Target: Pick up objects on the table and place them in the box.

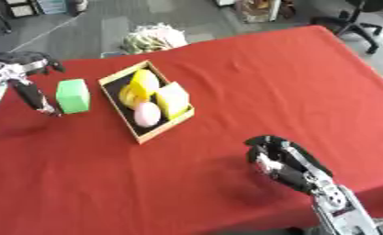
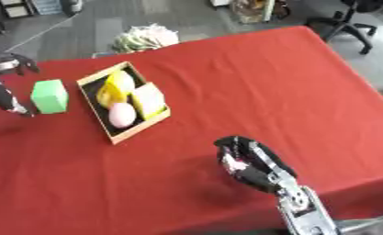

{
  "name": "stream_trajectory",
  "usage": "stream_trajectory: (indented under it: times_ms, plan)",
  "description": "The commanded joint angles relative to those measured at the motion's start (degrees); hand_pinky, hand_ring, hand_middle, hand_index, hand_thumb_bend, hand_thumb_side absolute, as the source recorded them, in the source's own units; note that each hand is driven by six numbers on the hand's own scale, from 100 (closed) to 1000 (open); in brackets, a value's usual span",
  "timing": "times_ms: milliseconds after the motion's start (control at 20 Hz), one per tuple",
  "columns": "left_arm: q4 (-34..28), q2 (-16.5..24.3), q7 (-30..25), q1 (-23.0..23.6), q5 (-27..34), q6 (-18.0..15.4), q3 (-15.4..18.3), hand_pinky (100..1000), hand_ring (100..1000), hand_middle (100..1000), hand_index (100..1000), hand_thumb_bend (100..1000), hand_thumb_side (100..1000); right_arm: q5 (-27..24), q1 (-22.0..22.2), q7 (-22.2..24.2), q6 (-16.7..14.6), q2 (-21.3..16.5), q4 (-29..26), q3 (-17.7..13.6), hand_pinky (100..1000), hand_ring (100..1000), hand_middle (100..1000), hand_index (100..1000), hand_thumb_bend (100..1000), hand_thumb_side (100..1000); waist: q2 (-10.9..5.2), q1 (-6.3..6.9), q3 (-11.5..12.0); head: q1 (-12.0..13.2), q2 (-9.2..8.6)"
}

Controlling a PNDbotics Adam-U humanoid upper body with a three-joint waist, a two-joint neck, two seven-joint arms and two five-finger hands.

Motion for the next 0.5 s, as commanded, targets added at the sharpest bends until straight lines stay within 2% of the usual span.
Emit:
stream_trajectory:
  times_ms: [50,500]
  plan:
    - [1.09,1.19,4.60,-1.44,-0.67,0.39,1.49,894,832,829,873,677,100,-0.05,-1.04,-0.23,0.03,-0.98,-0.80,-0.33,723,585,554,747,100,494,0.40,0.33,-0.27,-0.20,-1.25]
    - [2.40,1.53,7.67,-2.05,2.51,0.05,2.23,890,820,814,865,648,100,-0.09,-2.68,-0.38,0.17,-1.22,-1.18,-0.37,723,585,554,748,100,514,3.09,0.58,-2.53,0.45,-3.98]
